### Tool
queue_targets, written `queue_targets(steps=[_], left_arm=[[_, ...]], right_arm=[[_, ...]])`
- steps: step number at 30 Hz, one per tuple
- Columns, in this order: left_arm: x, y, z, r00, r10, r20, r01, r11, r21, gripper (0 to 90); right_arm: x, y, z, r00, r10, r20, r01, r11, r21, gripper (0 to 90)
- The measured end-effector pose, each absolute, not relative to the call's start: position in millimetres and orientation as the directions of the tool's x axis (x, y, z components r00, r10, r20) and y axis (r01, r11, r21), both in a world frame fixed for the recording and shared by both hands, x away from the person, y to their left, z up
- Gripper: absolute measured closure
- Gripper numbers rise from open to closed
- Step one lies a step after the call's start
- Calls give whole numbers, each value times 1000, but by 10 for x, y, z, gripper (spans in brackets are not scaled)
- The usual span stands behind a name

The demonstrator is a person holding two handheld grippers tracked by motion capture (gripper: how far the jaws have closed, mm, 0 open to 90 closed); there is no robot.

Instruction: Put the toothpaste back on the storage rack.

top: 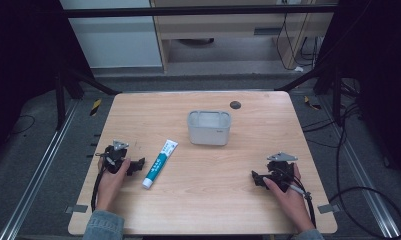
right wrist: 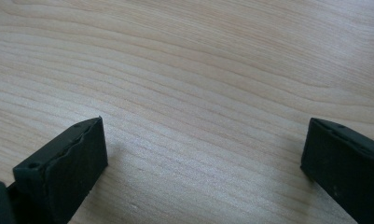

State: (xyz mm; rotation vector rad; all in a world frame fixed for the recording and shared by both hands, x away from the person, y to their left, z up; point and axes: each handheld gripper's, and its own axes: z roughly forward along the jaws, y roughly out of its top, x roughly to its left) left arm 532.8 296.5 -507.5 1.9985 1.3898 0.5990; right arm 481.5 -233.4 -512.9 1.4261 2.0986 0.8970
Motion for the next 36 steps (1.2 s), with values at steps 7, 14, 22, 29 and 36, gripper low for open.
queue_targets(steps=[7,14,22,29,36], left_arm=[[5119,3068,-4711,288,958,-2,605,-180,776,41],[4928,3047,-4456,320,947,13,583,-208,786,24],[4935,2812,-4325,360,933,23,607,-252,754,28],[5045,2281,-4208,510,859,53,574,-385,722,41],[5046,2040,-4193,565,825,33,575,-422,701,37]], right_arm=[[4815,-2334,-5129,-367,930,-4,640,256,725,5],[4815,-2335,-5129,-367,930,-5,640,256,725,5],[4815,-2334,-5129,-367,930,-4,640,256,724,5],[4815,-2335,-5129,-368,930,-4,640,256,724,5],[4816,-2336,-5129,-368,930,-5,640,257,724,5]])
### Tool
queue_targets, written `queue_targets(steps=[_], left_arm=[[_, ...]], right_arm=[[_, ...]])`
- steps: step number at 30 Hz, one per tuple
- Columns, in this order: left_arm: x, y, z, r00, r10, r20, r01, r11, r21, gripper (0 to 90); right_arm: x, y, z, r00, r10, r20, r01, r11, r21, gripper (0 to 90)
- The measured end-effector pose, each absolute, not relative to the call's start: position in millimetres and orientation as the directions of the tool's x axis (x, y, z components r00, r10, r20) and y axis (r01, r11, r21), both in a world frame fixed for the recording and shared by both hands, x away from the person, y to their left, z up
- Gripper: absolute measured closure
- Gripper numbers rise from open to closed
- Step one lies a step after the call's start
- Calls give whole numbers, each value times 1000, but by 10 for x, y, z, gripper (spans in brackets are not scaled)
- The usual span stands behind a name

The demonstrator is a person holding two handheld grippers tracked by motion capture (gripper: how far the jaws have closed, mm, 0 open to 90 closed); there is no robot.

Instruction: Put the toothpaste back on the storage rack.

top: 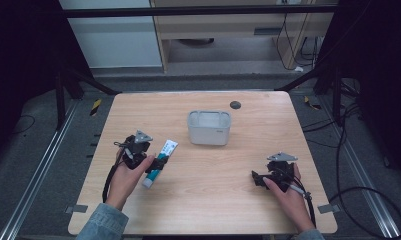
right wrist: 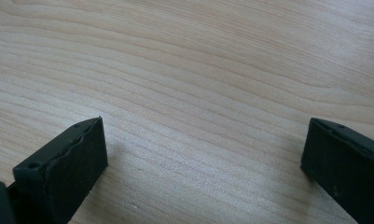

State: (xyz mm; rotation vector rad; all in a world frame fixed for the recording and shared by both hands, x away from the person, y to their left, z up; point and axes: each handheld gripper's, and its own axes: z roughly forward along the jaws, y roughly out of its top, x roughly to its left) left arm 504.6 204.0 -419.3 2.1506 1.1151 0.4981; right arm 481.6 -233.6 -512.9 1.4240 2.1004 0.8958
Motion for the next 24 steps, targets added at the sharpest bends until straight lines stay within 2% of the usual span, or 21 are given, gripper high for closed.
queue_targets(steps=[5,12,24], left_arm=[[5109,1863,-4292,609,783,127,571,-544,615,32],[5209,1804,-4281,612,771,175,584,-590,557,31],[5293,1730,-4290,620,771,144,607,-588,535,36]], right_arm=[[4816,-2335,-5129,-368,930,-4,640,256,724,5],[4816,-2335,-5129,-368,930,-4,640,256,724,5],[4816,-2337,-5129,-369,929,-8,639,260,724,5]])
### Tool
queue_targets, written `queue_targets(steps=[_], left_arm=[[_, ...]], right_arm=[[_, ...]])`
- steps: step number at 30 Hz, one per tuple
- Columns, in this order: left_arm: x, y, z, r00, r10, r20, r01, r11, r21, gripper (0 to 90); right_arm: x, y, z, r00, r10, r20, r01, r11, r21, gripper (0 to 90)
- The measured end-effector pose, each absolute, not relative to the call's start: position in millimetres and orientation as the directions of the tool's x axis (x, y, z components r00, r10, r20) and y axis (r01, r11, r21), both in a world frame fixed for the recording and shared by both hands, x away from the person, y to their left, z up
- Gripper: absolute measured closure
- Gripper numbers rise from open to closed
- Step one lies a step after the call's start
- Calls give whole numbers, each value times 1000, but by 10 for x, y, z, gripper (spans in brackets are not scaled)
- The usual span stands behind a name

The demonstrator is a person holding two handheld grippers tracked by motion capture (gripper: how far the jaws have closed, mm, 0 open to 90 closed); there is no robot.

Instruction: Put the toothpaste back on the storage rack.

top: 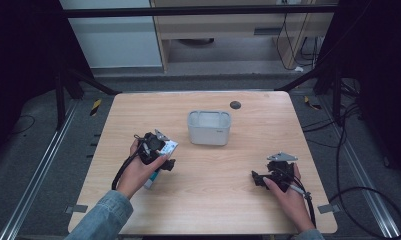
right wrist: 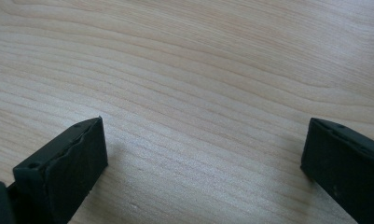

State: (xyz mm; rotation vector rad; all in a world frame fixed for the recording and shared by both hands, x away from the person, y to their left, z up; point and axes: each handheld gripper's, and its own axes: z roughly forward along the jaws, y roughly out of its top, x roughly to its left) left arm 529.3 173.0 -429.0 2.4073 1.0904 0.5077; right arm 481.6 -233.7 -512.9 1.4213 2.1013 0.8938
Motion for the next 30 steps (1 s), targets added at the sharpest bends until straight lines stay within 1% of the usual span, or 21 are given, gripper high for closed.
queue_targets(steps=[6,13,18,23,25,27,30], left_arm=[[5373,1761,-4272,611,783,113,642,-574,509,38],[5405,1747,-4200,618,776,125,650,-594,474,53],[5443,1733,-4201,619,775,124,662,-601,448,144],[5484,1727,-4241,640,762,97,661,-610,437,186],[5513,1737,-4266,634,767,97,668,-607,430,213],[5531,1742,-4280,632,768,99,672,-608,423,222],[5588,1722,-4356,616,783,85,694,-591,410,267]], right_arm=[[4816,-2338,-5130,-371,929,-8,638,261,725,5],[4816,-2338,-5129,-369,929,-8,639,260,724,5],[4816,-2337,-5129,-369,929,-7,639,260,724,5],[4816,-2339,-5129,-371,929,-8,638,261,724,5],[4816,-2337,-5129,-369,929,-7,639,259,724,5],[4816,-2337,-5129,-369,929,-7,639,259,724,5],[4816,-2339,-5129,-370,929,-8,639,261,724,5]])
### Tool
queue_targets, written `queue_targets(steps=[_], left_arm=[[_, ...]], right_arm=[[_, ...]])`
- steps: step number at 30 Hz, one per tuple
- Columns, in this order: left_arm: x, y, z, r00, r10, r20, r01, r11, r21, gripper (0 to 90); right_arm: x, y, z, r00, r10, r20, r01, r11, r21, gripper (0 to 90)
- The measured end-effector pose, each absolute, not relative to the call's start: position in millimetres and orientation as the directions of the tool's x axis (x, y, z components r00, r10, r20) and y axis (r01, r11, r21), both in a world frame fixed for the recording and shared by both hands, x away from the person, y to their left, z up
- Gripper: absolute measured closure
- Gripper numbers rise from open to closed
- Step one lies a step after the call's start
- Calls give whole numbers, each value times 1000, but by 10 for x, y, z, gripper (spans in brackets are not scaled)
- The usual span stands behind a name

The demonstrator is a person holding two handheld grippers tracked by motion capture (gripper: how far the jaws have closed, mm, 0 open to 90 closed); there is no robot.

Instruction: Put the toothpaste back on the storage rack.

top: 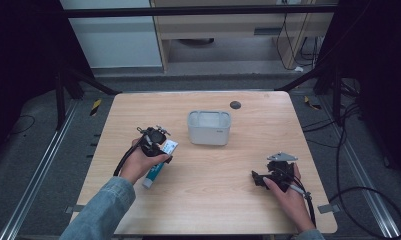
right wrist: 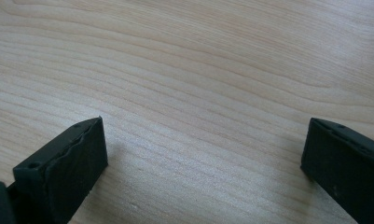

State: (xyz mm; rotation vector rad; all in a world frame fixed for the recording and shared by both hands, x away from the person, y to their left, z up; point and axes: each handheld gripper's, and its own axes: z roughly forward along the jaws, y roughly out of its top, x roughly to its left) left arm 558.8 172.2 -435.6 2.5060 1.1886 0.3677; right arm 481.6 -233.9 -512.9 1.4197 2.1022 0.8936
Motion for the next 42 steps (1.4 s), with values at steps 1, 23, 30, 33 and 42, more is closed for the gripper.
queue_targets(steps=[1,23,30,33,42], left_arm=[[5604,1710,-4375,616,783,90,697,-595,400,281],[5782,1671,-4583,587,806,74,743,-573,346,457],[5812,1668,-4617,582,809,79,750,-572,333,462],[5822,1677,-4639,577,814,73,756,-565,330,470],[5830,1702,-4658,573,817,63,760,-559,332,518]], right_arm=[[4816,-2337,-5129,-369,930,-7,640,259,724,5],[4816,-2338,-5129,-370,929,-8,639,260,724,5],[4816,-2339,-5130,-371,929,-8,638,261,724,5],[4816,-2337,-5129,-369,929,-7,639,260,724,5],[4816,-2337,-5129,-369,929,-8,639,260,724,5]])
